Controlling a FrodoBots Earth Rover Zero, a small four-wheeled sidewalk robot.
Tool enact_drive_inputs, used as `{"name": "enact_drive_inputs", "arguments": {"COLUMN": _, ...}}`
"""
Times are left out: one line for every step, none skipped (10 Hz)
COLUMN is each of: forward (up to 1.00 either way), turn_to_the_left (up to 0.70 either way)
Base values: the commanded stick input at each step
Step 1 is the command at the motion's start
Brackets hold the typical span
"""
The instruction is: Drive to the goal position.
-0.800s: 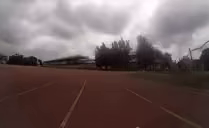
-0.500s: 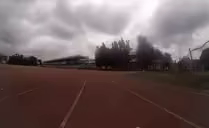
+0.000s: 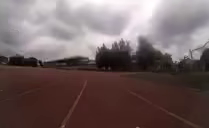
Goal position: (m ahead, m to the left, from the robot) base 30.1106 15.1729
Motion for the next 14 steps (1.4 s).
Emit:
{"name": "enact_drive_inputs", "arguments": {"forward": 0.7, "turn_to_the_left": 0.0}}
{"name": "enact_drive_inputs", "arguments": {"forward": 0.7, "turn_to_the_left": 0.0}}
{"name": "enact_drive_inputs", "arguments": {"forward": 0.7, "turn_to_the_left": 0.0}}
{"name": "enact_drive_inputs", "arguments": {"forward": 0.7, "turn_to_the_left": 0.0}}
{"name": "enact_drive_inputs", "arguments": {"forward": 0.7, "turn_to_the_left": 0.0}}
{"name": "enact_drive_inputs", "arguments": {"forward": 0.7, "turn_to_the_left": 0.0}}
{"name": "enact_drive_inputs", "arguments": {"forward": 0.7, "turn_to_the_left": 0.0}}
{"name": "enact_drive_inputs", "arguments": {"forward": 0.7, "turn_to_the_left": 0.0}}
{"name": "enact_drive_inputs", "arguments": {"forward": 0.7, "turn_to_the_left": 0.0}}
{"name": "enact_drive_inputs", "arguments": {"forward": 0.7, "turn_to_the_left": 0.0}}
{"name": "enact_drive_inputs", "arguments": {"forward": 0.7, "turn_to_the_left": 0.0}}
{"name": "enact_drive_inputs", "arguments": {"forward": 0.7, "turn_to_the_left": 0.0}}
{"name": "enact_drive_inputs", "arguments": {"forward": 0.7, "turn_to_the_left": 0.0}}
{"name": "enact_drive_inputs", "arguments": {"forward": 0.7, "turn_to_the_left": 0.0}}
